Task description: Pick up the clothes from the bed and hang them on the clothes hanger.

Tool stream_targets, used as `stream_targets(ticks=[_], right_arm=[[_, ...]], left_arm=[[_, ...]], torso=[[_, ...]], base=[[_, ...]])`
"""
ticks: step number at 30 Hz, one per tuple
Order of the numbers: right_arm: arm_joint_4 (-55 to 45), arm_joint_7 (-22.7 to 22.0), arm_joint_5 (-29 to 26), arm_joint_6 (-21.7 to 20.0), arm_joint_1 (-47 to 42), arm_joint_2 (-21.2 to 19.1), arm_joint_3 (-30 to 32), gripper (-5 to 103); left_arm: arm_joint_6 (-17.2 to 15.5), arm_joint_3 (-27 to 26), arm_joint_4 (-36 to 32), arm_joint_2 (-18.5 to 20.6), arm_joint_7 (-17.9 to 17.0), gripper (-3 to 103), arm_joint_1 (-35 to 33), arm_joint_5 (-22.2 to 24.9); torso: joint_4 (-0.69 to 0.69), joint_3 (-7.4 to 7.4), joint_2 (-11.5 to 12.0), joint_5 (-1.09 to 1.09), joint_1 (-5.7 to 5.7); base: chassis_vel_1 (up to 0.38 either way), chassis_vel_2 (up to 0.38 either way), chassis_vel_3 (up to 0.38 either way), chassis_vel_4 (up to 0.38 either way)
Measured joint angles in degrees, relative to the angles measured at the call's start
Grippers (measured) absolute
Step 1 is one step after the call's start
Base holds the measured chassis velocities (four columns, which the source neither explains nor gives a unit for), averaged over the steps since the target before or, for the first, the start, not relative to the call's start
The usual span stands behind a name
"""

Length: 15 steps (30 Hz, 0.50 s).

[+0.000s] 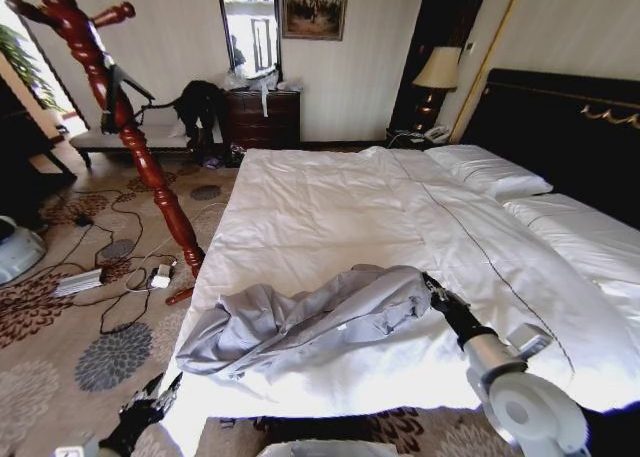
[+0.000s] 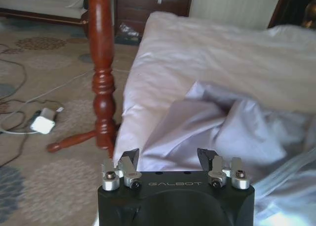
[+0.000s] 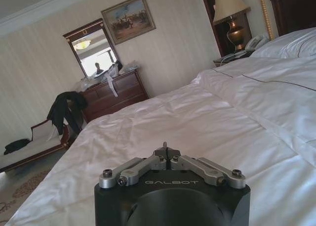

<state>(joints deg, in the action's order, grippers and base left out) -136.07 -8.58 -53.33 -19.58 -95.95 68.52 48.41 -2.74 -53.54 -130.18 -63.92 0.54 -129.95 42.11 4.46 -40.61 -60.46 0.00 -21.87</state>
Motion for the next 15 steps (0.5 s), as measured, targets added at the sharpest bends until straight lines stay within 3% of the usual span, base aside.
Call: stream_targets(ticks=[2, 5, 7, 8, 10, 11, 13, 15], right_arm=[[0.15, 0.05, 0.63, 0.03, -0.01, 0.45, -0.54, 0], [0.17, 0.14, 1.21, 0.05, -0.08, 0.84, -0.78, 0], [-0.01, 0.38, 1.84, 0.19, -1.14, 1.06, -0.70, 0], [-0.01, 0.38, 1.84, 0.19, -1.14, 1.06, -0.70, 0], [-0.35, 0.71, 2.36, 0.57, -2.45, 1.01, -0.22, 0], [-0.62, 0.86, 2.72, 0.69, -3.03, 1.04, -0.01, 0], [-0.74, 0.89, 2.88, 0.72, -3.22, 1.10, 0.06, 0], [-1.27, 1.00, 3.63, 0.75, -3.66, 1.90, 0.16, 0]], left_arm=[[-1.80, 1.71, -4.03, 0.06, 0.88, 74, 1.15, 3.20], [-3.63, 4.13, -6.34, 0.68, 1.08, 85, 2.86, 4.18], [-7.24, 10.30, -8.86, 3.09, -0.21, 95, 8.03, 6.58], [-7.24, 10.30, -8.86, 3.09, -0.21, 95, 8.03, 6.58], [-8.83, 17.12, -8.85, 5.97, -2.14, 100, 12.60, 7.61], [-9.29, 20.62, -8.08, 7.29, -2.90, 100, 14.69, 7.07], [-9.38, 21.94, -7.70, 7.80, -3.06, 100, 15.43, 6.56], [-9.53, 27.18, -5.09, 10.49, -3.25, 100, 18.40, 3.38]], torso=[[0.01, 0.00, 0.00, 0.02, 0.00], [0.00, 0.00, 0.01, 0.02, 0.00], [0.01, 0.00, 0.00, 0.01, 0.00], [0.01, 0.00, 0.00, 0.01, 0.00], [0.03, 0.00, 0.00, 0.00, -0.01], [0.04, 0.00, 0.01, -0.01, -0.01], [0.03, 0.00, 0.00, -0.02, 0.00], [0.00, 0.00, 0.01, 0.00, 0.00]], base=[[0.000, 0.000, 0.000, 0.000], [0.000, 0.000, 0.000, 0.000], [0.000, 0.000, 0.000, 0.000], [0.000, 0.000, 0.000, 0.000], [0.000, 0.000, 0.000, 0.000], [0.000, 0.000, 0.000, 0.000], [0.000, 0.000, 0.000, 0.000], [0.000, 0.000, 0.000, 0.000]])
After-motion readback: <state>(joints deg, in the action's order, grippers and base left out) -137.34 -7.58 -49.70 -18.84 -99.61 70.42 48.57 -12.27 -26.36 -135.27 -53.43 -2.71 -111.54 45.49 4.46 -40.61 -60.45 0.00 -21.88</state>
